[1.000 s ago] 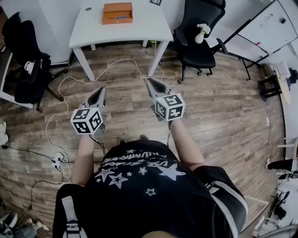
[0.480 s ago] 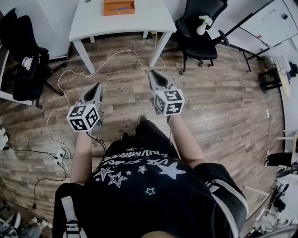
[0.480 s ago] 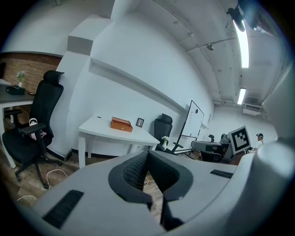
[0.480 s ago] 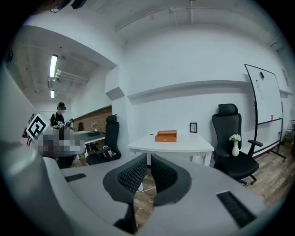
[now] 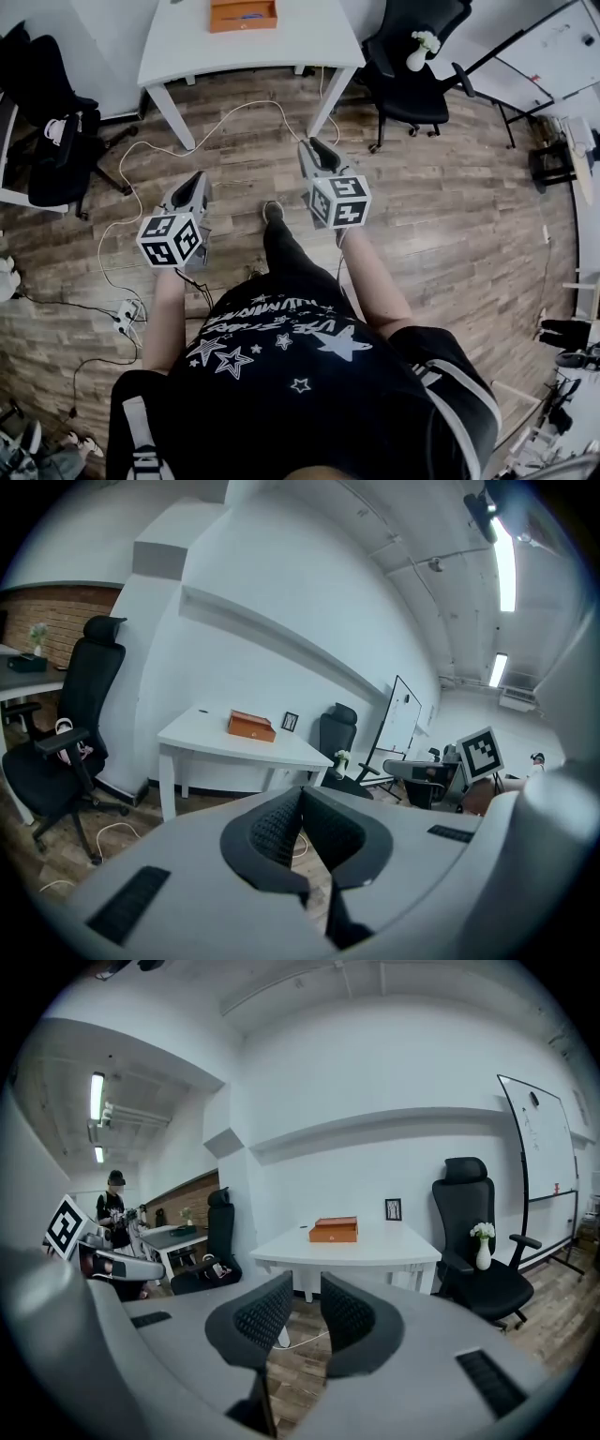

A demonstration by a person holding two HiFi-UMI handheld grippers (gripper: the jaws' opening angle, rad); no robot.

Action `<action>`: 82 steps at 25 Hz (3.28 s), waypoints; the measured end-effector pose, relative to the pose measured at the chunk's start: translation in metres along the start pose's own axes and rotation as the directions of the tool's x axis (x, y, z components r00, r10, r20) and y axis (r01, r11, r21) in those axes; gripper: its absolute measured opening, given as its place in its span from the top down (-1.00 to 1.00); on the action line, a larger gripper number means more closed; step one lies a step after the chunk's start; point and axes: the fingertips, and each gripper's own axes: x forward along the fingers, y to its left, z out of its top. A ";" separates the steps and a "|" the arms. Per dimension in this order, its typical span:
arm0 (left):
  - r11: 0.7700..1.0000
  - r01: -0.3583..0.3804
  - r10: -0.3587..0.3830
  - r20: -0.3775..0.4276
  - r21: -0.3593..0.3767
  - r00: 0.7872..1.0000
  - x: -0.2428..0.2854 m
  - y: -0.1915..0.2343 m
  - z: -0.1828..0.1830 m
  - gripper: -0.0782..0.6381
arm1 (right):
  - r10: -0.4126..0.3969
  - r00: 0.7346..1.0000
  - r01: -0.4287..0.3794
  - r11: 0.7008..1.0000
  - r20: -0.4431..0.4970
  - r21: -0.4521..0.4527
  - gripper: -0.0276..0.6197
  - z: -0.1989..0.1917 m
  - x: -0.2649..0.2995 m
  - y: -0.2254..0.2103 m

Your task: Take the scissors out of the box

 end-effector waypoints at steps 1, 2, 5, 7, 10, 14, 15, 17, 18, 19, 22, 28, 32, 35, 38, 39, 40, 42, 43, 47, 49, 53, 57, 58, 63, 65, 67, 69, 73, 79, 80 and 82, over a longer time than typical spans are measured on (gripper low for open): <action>1.000 -0.005 0.005 0.002 -0.004 1.000 0.009 0.004 0.005 0.73 | 0.005 1.000 -0.005 1.000 -0.002 0.008 0.65 0.003 0.010 -0.007; 1.000 -0.009 0.009 0.004 -0.006 1.000 0.019 0.007 0.011 0.73 | 0.014 1.000 -0.014 1.000 -0.003 0.020 0.60 0.006 0.021 -0.013; 1.000 -0.018 0.018 0.004 -0.002 1.000 0.055 0.020 0.029 0.73 | 0.036 0.999 -0.036 0.998 -0.007 0.058 0.56 0.016 0.057 -0.035; 1.000 -0.024 0.024 0.004 0.000 1.000 0.082 0.029 0.042 0.73 | 0.045 0.999 -0.044 0.997 -0.012 0.070 0.51 0.023 0.084 -0.052; 1.000 -0.029 0.029 0.006 -0.003 1.000 0.124 0.040 0.062 0.73 | 0.065 0.998 -0.062 0.995 -0.024 0.083 0.40 0.033 0.122 -0.076; 0.999 -0.032 0.032 0.005 0.007 0.999 0.175 0.049 0.086 0.73 | 0.077 0.997 -0.075 0.993 -0.027 0.091 0.32 0.050 0.167 -0.110; 0.999 -0.035 0.035 0.005 0.009 0.999 0.187 0.052 0.093 0.73 | 0.085 0.996 -0.082 0.992 -0.028 0.091 0.31 0.055 0.177 -0.117; 0.999 -0.044 0.044 0.009 0.009 0.999 0.206 0.057 0.106 0.73 | 0.110 0.993 -0.106 0.990 -0.033 0.092 0.25 0.063 0.196 -0.128; 0.999 -0.049 0.049 0.011 0.009 0.999 0.215 0.060 0.112 0.73 | 0.124 0.992 -0.121 0.988 -0.035 0.091 0.23 0.066 0.206 -0.132; 0.999 -0.054 0.054 0.013 0.008 0.998 0.224 0.063 0.118 0.73 | 0.138 0.990 -0.134 0.987 -0.036 0.090 0.22 0.070 0.216 -0.136; 0.998 -0.069 0.069 0.017 0.006 0.997 0.250 0.074 0.133 0.73 | 0.164 0.986 -0.160 0.983 -0.036 0.085 0.18 0.080 0.245 -0.150; 0.994 -0.107 0.107 0.023 -0.007 0.994 0.305 0.096 0.157 0.73 | 0.196 0.979 -0.191 0.978 -0.051 0.085 0.18 0.093 0.304 -0.184; 0.992 -0.124 0.125 0.037 -0.017 0.991 0.334 0.106 0.170 0.73 | 0.211 0.975 -0.207 0.976 -0.068 0.073 0.18 0.098 0.334 -0.202; 0.990 -0.137 0.137 0.019 -0.024 0.990 0.349 0.112 0.170 0.73 | 0.218 0.973 -0.212 0.974 -0.075 0.080 0.18 0.099 0.348 -0.213; 0.987 -0.159 0.159 -0.003 -0.027 0.987 0.359 0.126 0.170 0.73 | 0.226 0.972 -0.219 0.971 -0.072 0.094 0.18 0.099 0.363 -0.219; 0.986 -0.163 0.163 -0.004 -0.029 0.987 0.362 0.131 0.172 0.73 | 0.226 0.972 -0.218 0.970 -0.072 0.104 0.18 0.099 0.369 -0.222; 0.986 -0.166 0.166 -0.005 -0.032 0.986 0.366 0.137 0.174 0.73 | 0.225 0.972 -0.216 0.970 -0.073 0.115 0.18 0.099 0.375 -0.224; 0.986 -0.165 0.165 -0.007 -0.034 0.986 0.376 0.147 0.179 0.73 | 0.221 0.972 -0.210 0.969 -0.077 0.130 0.18 0.099 0.386 -0.228; 0.986 -0.163 0.163 -0.008 -0.034 0.987 0.381 0.152 0.181 0.73 | 0.220 0.972 -0.209 0.969 -0.080 0.130 0.18 0.099 0.391 -0.229; 0.989 -0.143 0.143 -0.006 -0.039 0.990 0.409 0.173 0.194 0.73 | 0.209 0.974 -0.199 0.974 -0.092 0.108 0.18 0.105 0.416 -0.237; 0.991 -0.130 0.130 -0.006 -0.035 0.991 0.427 0.185 0.205 0.73 | 0.202 0.975 -0.192 0.976 -0.097 0.102 0.18 0.112 0.435 -0.243; 0.994 -0.104 0.104 -0.011 -0.036 0.995 0.467 0.214 0.228 0.73 | 0.195 0.975 -0.186 0.978 -0.104 0.096 0.18 0.129 0.482 -0.252; 0.996 -0.080 0.079 -0.013 -0.029 0.997 0.502 0.246 0.255 0.73 | 0.198 0.973 -0.190 0.979 -0.118 0.074 0.18 0.149 0.534 -0.251; 0.996 -0.079 0.078 -0.012 -0.032 0.997 0.510 0.255 0.262 0.73 | 0.197 0.973 -0.190 0.980 -0.124 0.063 0.18 0.153 0.547 -0.250; 0.997 -0.066 0.065 -0.020 -0.038 0.998 0.539 0.291 0.283 0.73 | 0.204 0.964 -0.207 0.978 -0.173 -0.003 0.18 0.165 0.598 -0.247; 0.997 -0.064 0.063 -0.021 -0.045 0.998 0.548 0.306 0.291 0.73 | 0.214 0.955 -0.227 0.973 -0.207 -0.042 0.18 0.168 0.617 -0.243; 0.996 -0.064 0.063 -0.019 -0.056 0.998 0.555 0.320 0.299 0.73 | 0.225 0.941 -0.254 0.963 -0.251 -0.090 0.18 0.170 0.634 -0.240; 0.996 -0.063 0.062 -0.015 -0.065 0.998 0.563 0.331 0.305 0.73 | 0.231 0.927 -0.284 0.947 -0.297 -0.149 0.18 0.172 0.652 -0.240; 0.995 -0.062 0.061 -0.012 -0.083 0.998 0.578 0.353 0.314 0.73 | 0.236 0.892 -0.347 0.904 -0.385 -0.249 0.18 0.174 0.683 -0.241; 0.992 -0.061 0.060 -0.013 -0.106 0.998 0.592 0.379 0.322 0.73 | 0.237 0.832 -0.445 0.826 -0.502 -0.347 0.18 0.172 0.718 -0.234; 0.992 -0.062 0.061 -0.014 -0.111 0.998 0.594 0.382 0.322 0.73 | 0.237 0.822 -0.462 0.809 -0.517 -0.363 0.18 0.171 0.722 -0.234; 0.991 -0.065 0.064 -0.016 -0.116 0.998 0.597 0.389 0.323 0.73 | 0.235 0.800 -0.499 0.772 -0.552 -0.394 0.18 0.168 0.731 -0.231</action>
